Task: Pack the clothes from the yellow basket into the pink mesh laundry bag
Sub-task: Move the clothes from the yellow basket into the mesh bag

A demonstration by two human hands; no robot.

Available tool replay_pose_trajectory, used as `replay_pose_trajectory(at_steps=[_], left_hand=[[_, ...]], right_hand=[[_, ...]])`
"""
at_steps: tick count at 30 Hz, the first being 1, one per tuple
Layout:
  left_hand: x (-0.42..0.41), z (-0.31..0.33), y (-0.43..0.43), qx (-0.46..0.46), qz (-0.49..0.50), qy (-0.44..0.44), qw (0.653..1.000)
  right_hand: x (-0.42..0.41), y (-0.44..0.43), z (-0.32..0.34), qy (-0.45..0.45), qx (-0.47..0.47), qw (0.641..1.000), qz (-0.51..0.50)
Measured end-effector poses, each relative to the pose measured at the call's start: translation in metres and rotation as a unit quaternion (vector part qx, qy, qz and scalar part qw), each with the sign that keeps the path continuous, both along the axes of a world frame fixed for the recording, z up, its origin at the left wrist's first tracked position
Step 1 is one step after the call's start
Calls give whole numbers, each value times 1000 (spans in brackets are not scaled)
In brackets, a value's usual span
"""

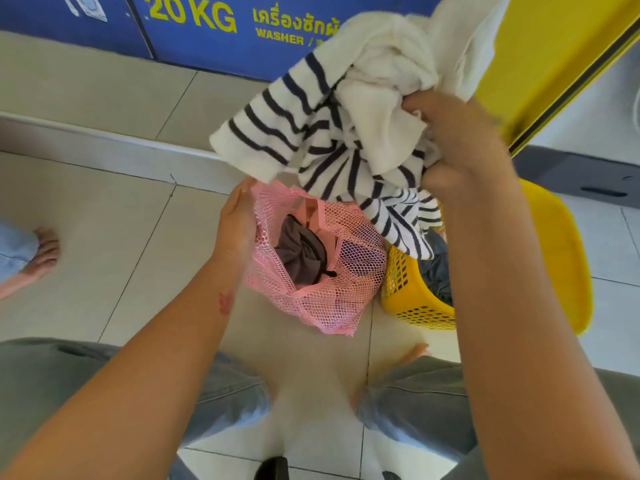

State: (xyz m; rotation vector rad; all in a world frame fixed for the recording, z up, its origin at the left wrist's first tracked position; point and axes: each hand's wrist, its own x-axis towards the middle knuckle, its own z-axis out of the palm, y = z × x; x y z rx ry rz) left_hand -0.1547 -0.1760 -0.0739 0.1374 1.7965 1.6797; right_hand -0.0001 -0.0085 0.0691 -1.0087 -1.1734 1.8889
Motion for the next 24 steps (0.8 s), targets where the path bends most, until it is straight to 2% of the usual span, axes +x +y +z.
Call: replay_pose_trajectory(at_steps=[2,6,11,14,16,18,20,21,22,24], left_hand=[[-2,-5,-2,14,9,-13,1000],[-17,-17,-5,34,3,-27,999],[-13,-2,-7,64,40,-47,996],[-11,2,-2,61,1,-37,997],[-6,5,1,52,-31,-20,998],[-4,4,1,37,-49,-7,998],[-4,1,2,36,-68,-6,997],[-5,0,3,41,-76,-10,996],[-6,0,4,51,-75,-20,996],[-7,0,8,80,-59,-44,994]], right_hand=[[-15,-9,-17,26,-109,993,28],[-36,-26,-63,59,-219,974,20],[-57,-51,-119,60,-276,959,-18],[-66,-77,-149,13,-284,959,-25],[-74,-95,-171,-15,-219,976,3],[-84,-106,-194,-61,-100,992,48],[-86,-111,-219,-208,29,972,101],[-82,-110,-230,-306,111,935,137],[-76,-110,-241,-389,196,882,179],[-63,-107,-256,-485,320,770,263]])
